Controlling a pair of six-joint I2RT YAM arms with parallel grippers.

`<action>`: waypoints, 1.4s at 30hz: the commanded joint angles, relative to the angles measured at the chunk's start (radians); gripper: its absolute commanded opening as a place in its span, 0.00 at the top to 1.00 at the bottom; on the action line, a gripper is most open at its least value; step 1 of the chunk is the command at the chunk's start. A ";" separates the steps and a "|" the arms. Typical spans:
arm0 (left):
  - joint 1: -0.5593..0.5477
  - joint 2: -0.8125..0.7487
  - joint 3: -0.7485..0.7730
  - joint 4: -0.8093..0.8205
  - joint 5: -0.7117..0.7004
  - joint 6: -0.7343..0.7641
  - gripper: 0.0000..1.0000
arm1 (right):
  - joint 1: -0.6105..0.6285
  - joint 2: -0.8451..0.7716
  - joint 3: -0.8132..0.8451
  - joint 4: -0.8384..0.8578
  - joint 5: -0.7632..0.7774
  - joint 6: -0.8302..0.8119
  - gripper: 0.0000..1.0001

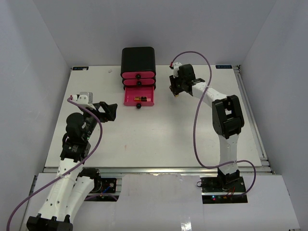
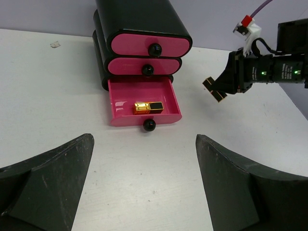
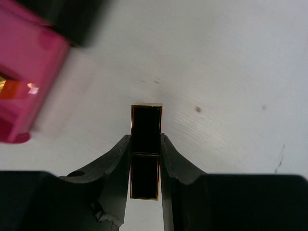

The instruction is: Organize the makeup

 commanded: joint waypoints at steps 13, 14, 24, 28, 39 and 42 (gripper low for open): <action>-0.004 -0.003 -0.005 0.005 0.007 0.009 0.02 | 0.363 -0.017 0.190 -0.087 0.013 -0.993 0.92; -0.004 -0.002 -0.005 0.004 0.006 0.010 0.02 | 0.371 0.009 0.226 -0.087 0.028 -1.011 0.92; -0.002 -0.007 -0.005 0.002 0.001 0.011 0.02 | 0.394 0.156 0.341 0.007 0.089 -1.107 0.92; -0.003 -0.007 -0.005 0.002 0.001 0.011 0.02 | 0.395 0.190 0.348 0.051 0.101 -1.100 0.92; -0.004 -0.005 -0.005 0.002 0.001 0.011 0.02 | 0.394 0.240 0.358 0.104 0.112 -1.077 0.73; -0.004 -0.004 -0.005 0.002 0.000 0.010 0.02 | 0.392 0.243 0.348 0.122 0.122 -1.071 0.66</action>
